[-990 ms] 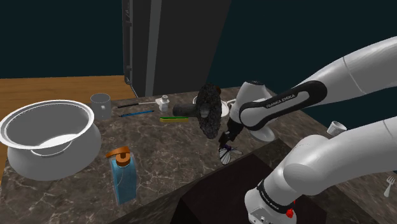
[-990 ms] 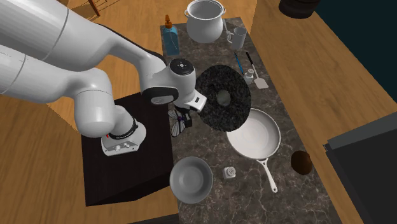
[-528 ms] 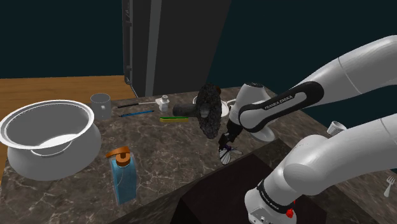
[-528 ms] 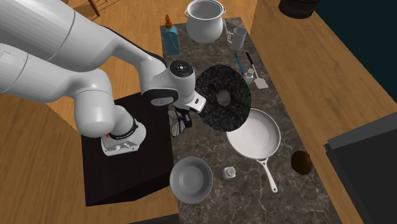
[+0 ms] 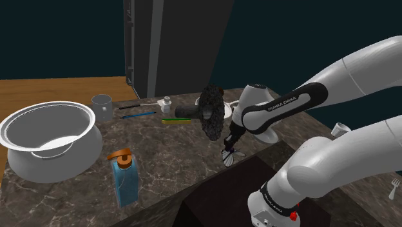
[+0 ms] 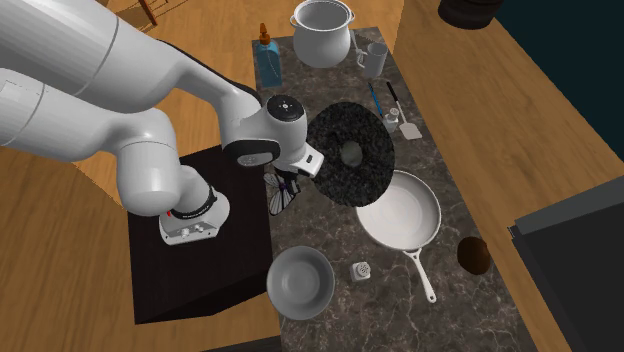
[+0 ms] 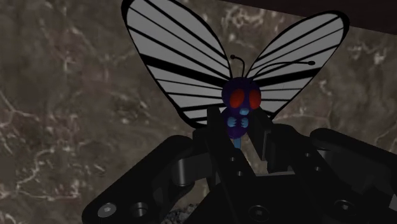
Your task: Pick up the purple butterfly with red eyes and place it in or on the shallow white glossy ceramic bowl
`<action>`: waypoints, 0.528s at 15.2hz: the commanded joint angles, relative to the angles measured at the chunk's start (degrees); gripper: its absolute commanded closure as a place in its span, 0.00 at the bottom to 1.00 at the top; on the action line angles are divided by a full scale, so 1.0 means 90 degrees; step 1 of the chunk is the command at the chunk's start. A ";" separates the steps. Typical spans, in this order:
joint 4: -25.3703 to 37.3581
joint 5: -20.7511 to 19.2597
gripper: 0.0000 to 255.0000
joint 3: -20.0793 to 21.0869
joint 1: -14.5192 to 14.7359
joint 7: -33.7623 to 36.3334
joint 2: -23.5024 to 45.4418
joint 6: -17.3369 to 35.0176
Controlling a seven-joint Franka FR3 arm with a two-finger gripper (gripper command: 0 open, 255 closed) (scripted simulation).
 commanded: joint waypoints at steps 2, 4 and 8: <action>-0.0001 0.0000 1.00 0.0001 0.0001 -0.0001 0.0001 0.0000; 0.0013 -0.0005 1.00 0.0015 -0.0011 0.0006 -0.0143 -0.0158; 0.0101 0.0000 1.00 0.0069 -0.0040 0.0024 -0.0671 -0.0773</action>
